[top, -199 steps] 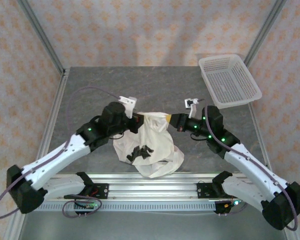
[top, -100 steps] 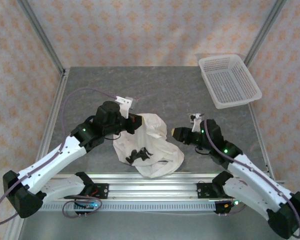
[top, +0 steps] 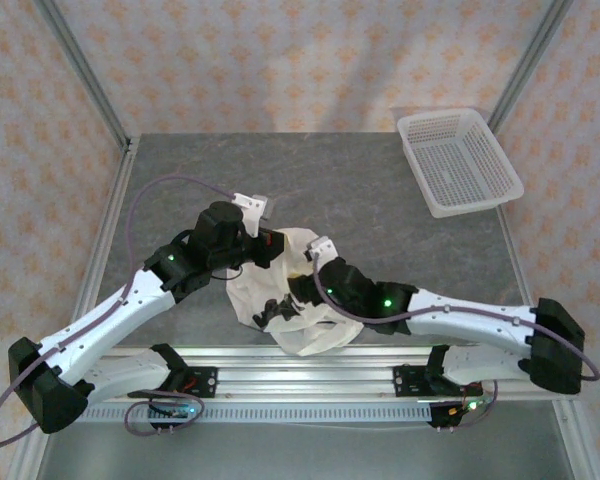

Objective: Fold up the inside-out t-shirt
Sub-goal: Turn the T-shirt inside out at the center of the table.

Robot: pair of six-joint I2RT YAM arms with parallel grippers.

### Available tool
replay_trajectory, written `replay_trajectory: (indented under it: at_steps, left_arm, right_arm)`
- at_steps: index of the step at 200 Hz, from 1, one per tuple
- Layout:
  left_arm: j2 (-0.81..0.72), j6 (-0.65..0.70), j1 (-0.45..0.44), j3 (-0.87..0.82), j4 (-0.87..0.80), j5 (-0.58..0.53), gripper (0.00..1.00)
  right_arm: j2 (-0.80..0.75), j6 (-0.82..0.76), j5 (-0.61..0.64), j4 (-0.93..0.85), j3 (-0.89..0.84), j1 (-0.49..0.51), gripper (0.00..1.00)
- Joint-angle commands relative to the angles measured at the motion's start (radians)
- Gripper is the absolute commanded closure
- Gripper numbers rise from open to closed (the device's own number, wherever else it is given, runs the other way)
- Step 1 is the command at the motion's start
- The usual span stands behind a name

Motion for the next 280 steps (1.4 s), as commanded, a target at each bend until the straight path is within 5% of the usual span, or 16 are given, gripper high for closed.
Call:
replay_trajectory:
  at_steps: [1, 17, 61, 81, 96, 117, 137, 173, 207, 225, 259, 269, 280]
  left_arm:
    - [-0.008, -0.007, 0.005, 0.035, -0.042, -0.041, 1.0]
    - [-0.004, -0.002, 0.011, 0.041, -0.08, -0.086, 1.0]
    - [0.1, 0.086, 0.067, 0.058, -0.183, -0.266, 1.0]
    - [0.158, 0.099, 0.122, 0.016, -0.13, -0.263, 1.0]
    - [0.148, 0.086, 0.135, 0.002, -0.1, -0.223, 0.84]
    - [0.061, 0.067, 0.135, -0.014, -0.07, -0.162, 0.6]
    - [-0.044, 0.062, 0.132, -0.03, -0.068, -0.097, 0.53]
    - [-0.15, 0.064, 0.069, -0.065, -0.099, -0.009, 0.54]
    - [-0.071, -0.018, -0.002, -0.05, -0.095, 0.036, 0.75]
    - [0.015, -0.082, -0.029, -0.027, -0.057, 0.143, 0.74]
    - [0.152, -0.101, -0.051, 0.041, -0.182, 0.12, 0.4]
    - [0.18, -0.09, -0.052, 0.039, -0.216, 0.084, 0.4]
    - [0.201, -0.089, -0.052, 0.032, -0.239, 0.047, 0.54]
  right_arm:
    - [0.015, -0.084, 0.202, -0.029, 0.053, 0.003, 0.72]
    - [-0.02, -0.079, 0.112, -0.019, 0.029, 0.001, 1.0]
    - [-0.221, 0.064, -0.497, 0.063, -0.047, -0.109, 1.0]
    - [-0.285, 0.168, -0.639, 0.175, -0.105, -0.196, 1.0]
    - [-0.312, 0.243, -0.699, 0.248, -0.141, -0.263, 1.0]
    - [-0.324, 0.28, -0.709, 0.288, -0.17, -0.303, 1.0]
    - [-0.314, 0.276, -0.699, 0.277, -0.169, -0.309, 1.0]
    - [-0.29, 0.285, -0.674, 0.288, -0.168, -0.317, 1.0]
    - [-0.267, 0.288, -0.665, 0.284, -0.153, -0.318, 1.0]
    - [-0.254, 0.289, -0.67, 0.277, -0.146, -0.318, 1.0]
    - [-0.251, 0.3, -0.667, 0.271, -0.143, -0.318, 1.0]
    - [-0.253, 0.299, -0.664, 0.271, -0.143, -0.319, 1.0]
    - [-0.257, 0.298, -0.652, 0.267, -0.141, -0.318, 1.0]
